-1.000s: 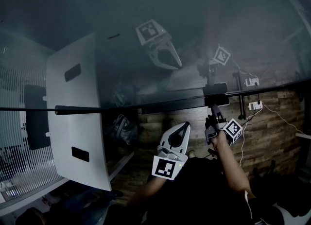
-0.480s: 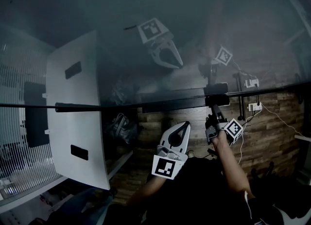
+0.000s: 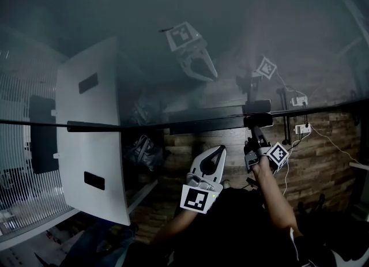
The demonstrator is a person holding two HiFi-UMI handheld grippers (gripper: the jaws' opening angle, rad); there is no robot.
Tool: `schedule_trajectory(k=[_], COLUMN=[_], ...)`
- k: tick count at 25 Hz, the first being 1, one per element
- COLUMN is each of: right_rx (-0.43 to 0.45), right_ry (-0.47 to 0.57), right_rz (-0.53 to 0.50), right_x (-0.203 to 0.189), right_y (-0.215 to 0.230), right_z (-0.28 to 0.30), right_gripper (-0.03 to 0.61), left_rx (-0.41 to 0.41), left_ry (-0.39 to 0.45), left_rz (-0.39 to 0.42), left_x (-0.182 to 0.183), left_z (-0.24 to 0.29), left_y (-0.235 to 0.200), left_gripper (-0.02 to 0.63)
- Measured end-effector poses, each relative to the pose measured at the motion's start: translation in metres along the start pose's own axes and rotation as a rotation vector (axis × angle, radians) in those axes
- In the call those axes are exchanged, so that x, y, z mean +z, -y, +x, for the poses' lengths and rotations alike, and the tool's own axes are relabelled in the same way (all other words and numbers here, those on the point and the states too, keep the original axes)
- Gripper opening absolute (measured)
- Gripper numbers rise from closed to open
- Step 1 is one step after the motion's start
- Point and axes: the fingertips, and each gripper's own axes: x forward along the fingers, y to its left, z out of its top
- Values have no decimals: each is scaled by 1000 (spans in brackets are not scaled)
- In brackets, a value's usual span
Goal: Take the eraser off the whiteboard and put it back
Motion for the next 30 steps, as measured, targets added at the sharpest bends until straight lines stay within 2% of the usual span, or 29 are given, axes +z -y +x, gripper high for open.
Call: schedule_trajectory(k=[18,30], right_rx=[35,67], right_ry=[-7,-17], right_rz=[-15,-48], right_x=[-3,-4], right_y=[-3,-16], right_z=[-10,-30], right_gripper=[132,132], left_rx=[6,1], left_ry=[17,39], left_rz=[12,20], left_x=[-5,-1], left_z=[-12,-24], left_y=[6,27], left_gripper=[8,8])
